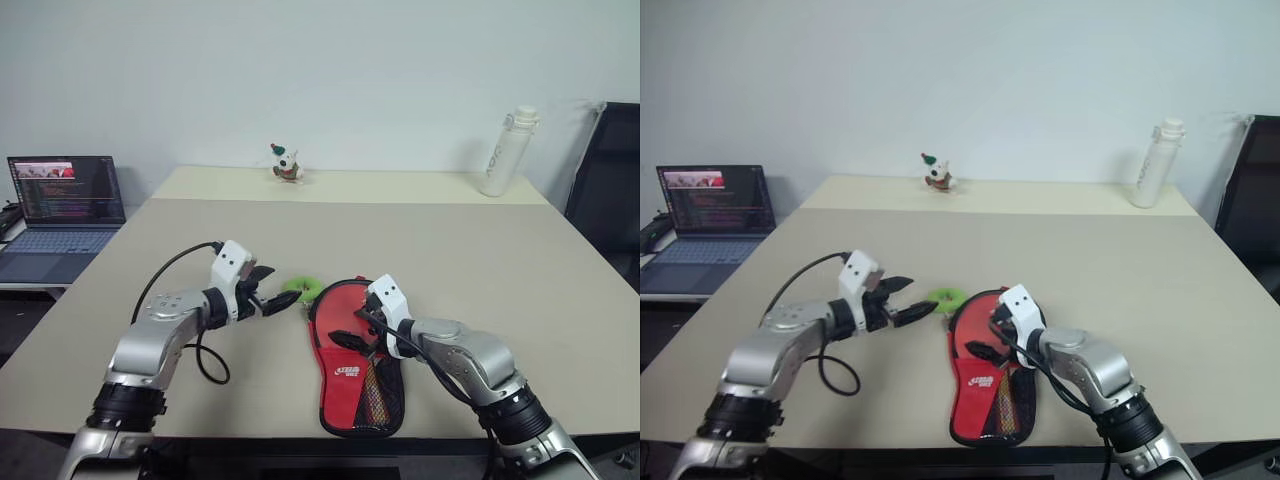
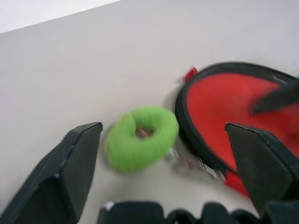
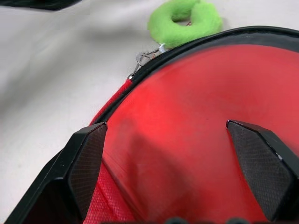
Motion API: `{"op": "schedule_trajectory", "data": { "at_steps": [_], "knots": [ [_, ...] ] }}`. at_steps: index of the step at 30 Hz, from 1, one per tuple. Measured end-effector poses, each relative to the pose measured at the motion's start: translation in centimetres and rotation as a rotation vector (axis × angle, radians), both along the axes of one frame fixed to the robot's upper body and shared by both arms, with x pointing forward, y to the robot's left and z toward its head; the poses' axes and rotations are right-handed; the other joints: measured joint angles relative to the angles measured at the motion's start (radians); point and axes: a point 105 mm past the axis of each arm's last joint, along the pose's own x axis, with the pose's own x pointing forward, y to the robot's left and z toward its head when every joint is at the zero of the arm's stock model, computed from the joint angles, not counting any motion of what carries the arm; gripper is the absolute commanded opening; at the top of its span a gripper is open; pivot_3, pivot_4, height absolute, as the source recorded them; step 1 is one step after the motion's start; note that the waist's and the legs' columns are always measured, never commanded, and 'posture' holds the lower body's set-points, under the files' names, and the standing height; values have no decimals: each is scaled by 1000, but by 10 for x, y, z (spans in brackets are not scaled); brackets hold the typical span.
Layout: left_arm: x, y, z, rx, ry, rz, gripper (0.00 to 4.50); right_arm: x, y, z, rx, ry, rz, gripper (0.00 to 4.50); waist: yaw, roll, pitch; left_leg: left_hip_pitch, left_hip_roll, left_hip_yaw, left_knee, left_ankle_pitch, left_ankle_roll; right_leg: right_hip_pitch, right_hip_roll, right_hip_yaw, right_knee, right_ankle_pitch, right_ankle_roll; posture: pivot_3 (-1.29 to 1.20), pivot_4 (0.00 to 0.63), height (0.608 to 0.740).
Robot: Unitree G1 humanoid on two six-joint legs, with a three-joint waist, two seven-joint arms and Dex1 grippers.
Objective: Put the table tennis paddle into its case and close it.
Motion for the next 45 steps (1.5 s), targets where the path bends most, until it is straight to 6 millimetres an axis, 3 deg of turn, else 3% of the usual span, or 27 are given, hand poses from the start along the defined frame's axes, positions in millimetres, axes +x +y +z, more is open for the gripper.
{"op": "schedule_trajectory", "data": {
  "at_steps": [5,10,16,19,28,30,45],
  "knots": [
    [29,4,-16,8,106,54,4474,0,3,0,1,-4,-6,4500,-1,0,0,0,0,1,0,1,-2,0,0,0,1,0,0,0,150,740],
    [49,11,-45,37,221,118,4474,2,6,0,4,-8,-28,4500,2,0,0,0,0,1,1,1,-2,-1,0,0,0,0,0,0,150,740],
    [54,5,-46,68,222,74,4474,4,4,0,4,-9,-57,4500,3,-1,-1,0,0,0,1,2,-2,0,0,-1,1,0,0,0,150,740],
    [53,1,-49,86,216,44,3893,6,4,0,-3,-18,-71,4500,5,-1,-1,0,-1,0,2,2,-2,1,0,-1,1,0,0,0,150,740],
    [44,-10,-53,94,212,-53,532,12,-3,-1,-22,-45,-103,4500,3,-1,-1,1,-1,0,1,2,-3,1,-1,-1,1,0,0,0,150,740],
    [43,-11,-54,93,213,-53,10,13,-2,-1,-22,-49,-103,4500,2,-1,-1,1,-1,0,2,2,-3,1,-1,0,2,0,0,0,150,740],
    [40,-11,-49,66,240,-28,10,18,6,-11,-109,-112,-53,4500,0,-2,-2,2,-1,1,2,2,-3,0,-1,0,4,0,0,0,150,740]
  ]
}}
